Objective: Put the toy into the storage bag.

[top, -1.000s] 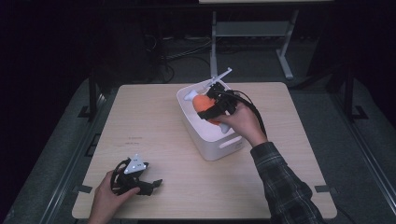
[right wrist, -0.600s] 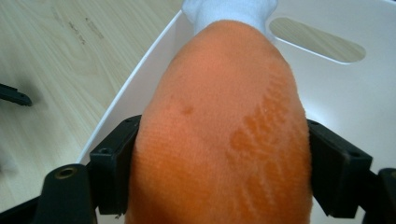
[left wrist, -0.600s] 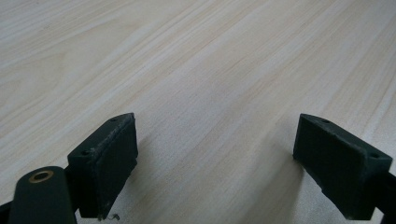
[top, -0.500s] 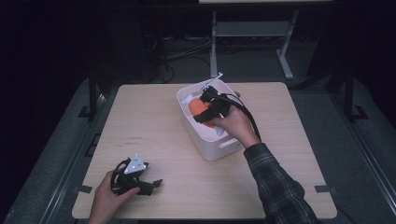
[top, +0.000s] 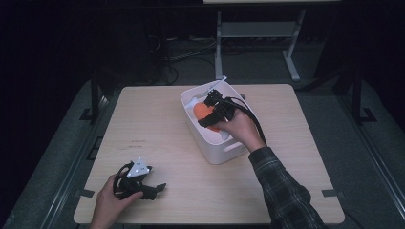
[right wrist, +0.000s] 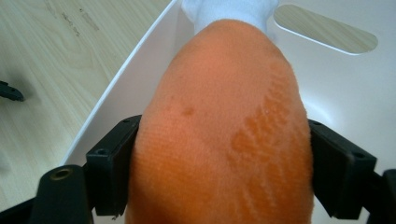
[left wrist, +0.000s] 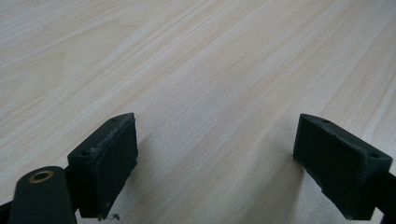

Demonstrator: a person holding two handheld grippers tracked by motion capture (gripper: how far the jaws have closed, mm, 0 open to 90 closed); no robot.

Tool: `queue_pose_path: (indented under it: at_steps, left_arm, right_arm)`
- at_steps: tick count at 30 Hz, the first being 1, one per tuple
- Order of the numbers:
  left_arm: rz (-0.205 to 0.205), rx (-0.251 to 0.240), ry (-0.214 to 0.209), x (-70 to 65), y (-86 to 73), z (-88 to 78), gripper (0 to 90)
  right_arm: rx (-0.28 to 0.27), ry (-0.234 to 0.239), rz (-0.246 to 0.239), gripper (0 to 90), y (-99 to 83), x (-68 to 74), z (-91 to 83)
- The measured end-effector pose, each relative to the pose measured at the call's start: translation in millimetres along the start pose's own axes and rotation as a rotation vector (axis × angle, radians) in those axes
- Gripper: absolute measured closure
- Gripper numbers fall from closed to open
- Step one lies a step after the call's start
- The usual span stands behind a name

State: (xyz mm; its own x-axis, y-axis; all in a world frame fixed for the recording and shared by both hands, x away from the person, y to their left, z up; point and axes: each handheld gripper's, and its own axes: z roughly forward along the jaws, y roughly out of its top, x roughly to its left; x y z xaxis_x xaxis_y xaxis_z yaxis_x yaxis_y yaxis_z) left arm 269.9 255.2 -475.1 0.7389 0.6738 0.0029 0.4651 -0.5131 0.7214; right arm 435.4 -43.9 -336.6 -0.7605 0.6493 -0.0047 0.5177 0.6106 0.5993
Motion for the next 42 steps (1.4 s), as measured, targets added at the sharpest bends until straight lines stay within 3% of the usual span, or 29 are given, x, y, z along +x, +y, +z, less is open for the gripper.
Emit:
queue_pose_path:
  at_steps: [18,30,42]
  left_arm:
    - [0.000,-0.001,0.000,0.1,0.0,0.0,12.8]
    - [0.000,0.001,-0.001,0.1,0.1,-0.1,12.8]
    - [-0.004,-0.003,0.000,-0.3,0.0,0.1,12.8]
  right_arm:
    - [-0.002,0.006,-0.009,14.0,-0.2,0.2,-1.9]
    - [-0.045,0.007,0.004,13.6,-7.4,-6.0,-21.1]
    - [-0.075,-0.003,0.009,10.9,-28.4,-12.7,-45.2]
